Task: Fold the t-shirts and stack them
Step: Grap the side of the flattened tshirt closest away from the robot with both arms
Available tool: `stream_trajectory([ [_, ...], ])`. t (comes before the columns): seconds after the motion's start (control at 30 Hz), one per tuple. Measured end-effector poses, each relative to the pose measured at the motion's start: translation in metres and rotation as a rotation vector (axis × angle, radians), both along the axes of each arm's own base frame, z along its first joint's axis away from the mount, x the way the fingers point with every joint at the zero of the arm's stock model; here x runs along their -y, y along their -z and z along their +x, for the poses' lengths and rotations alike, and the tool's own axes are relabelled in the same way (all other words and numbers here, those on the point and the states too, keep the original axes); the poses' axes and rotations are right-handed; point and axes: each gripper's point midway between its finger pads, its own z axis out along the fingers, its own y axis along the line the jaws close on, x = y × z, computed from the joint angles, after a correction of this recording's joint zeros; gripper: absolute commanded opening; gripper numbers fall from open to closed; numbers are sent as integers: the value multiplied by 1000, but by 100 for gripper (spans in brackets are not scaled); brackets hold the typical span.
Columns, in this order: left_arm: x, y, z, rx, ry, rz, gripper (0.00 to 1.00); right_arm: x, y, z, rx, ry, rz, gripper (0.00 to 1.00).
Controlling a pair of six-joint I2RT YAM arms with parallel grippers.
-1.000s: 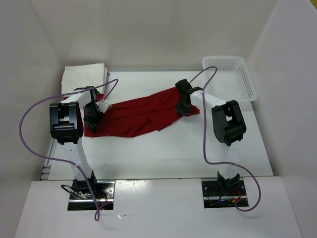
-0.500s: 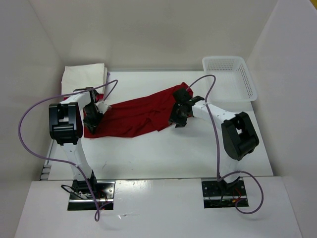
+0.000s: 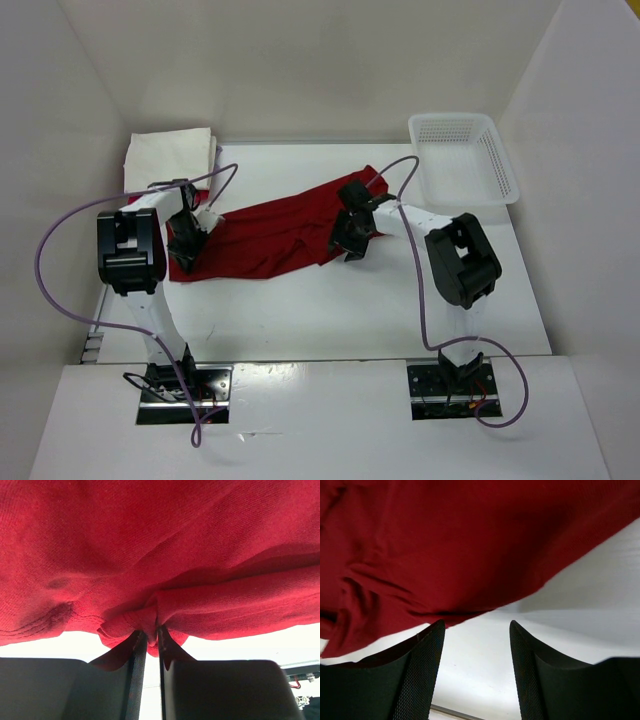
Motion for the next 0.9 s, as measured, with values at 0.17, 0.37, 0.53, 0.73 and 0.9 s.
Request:
stream_trajectory([
  [0.17,0,0,-1,2,0,0,20,-3,-7,7,26,30,19,59],
  [0.37,0,0,-1,5,0,1,20,-4,-10,9,36,51,29,59],
  [0.53,0,0,-1,5,3,0,20,-5,3,10,14,54,18,43],
  [0.73,0,0,-2,6,3,0,20,-5,13,9,-5,57,11,0],
  [0.9,0,0,-3,8,4,1,20,-1,11,8,-1,62,-8,0],
])
